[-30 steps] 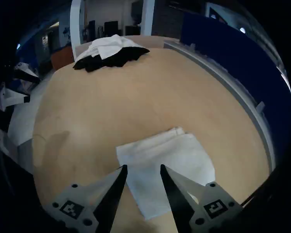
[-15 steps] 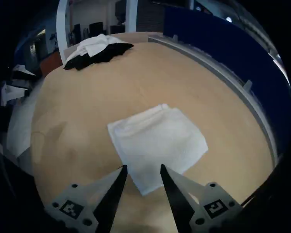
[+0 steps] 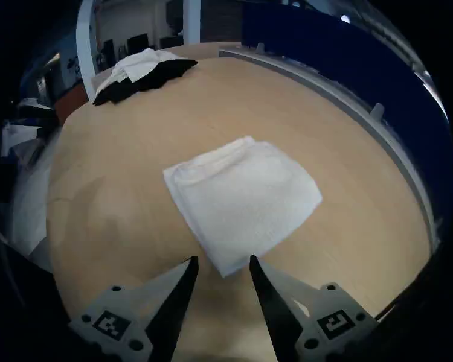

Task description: Fold towel

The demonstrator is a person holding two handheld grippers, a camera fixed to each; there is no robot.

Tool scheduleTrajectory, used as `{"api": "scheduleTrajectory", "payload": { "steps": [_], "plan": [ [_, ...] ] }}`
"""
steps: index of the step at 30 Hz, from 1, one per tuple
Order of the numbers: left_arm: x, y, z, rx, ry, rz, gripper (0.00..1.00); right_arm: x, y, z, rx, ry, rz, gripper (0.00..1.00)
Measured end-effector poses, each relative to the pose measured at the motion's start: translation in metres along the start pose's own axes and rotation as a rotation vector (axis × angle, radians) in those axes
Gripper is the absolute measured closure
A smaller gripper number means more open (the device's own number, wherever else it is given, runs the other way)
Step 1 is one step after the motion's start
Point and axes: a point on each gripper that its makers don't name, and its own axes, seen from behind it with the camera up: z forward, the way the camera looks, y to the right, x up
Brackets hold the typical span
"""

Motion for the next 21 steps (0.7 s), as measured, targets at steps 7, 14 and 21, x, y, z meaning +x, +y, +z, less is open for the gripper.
{"api": "scheduleTrajectory", "payload": {
  "steps": [7,14,21],
  "plan": [
    [-0.0011,-0.0009,0.0008,-0.002,0.0,-0.004,0.13,-0.0032,-0.0012,0.0007,0.001,-0.005,0.006,0.35],
    [0.0003,-0.0005,0.0003,-0.004,0.0,-0.002,0.13,-0.0057,-0.0004,0.0025,0.001,-0.009,0.014,0.45],
    [-0.0003,-0.0005,0.0001,-0.006,0.0,-0.001,0.12,-0.0096,0.0005,0.0038,-0.004,-0.016,0.024,0.57]
  ]
}}
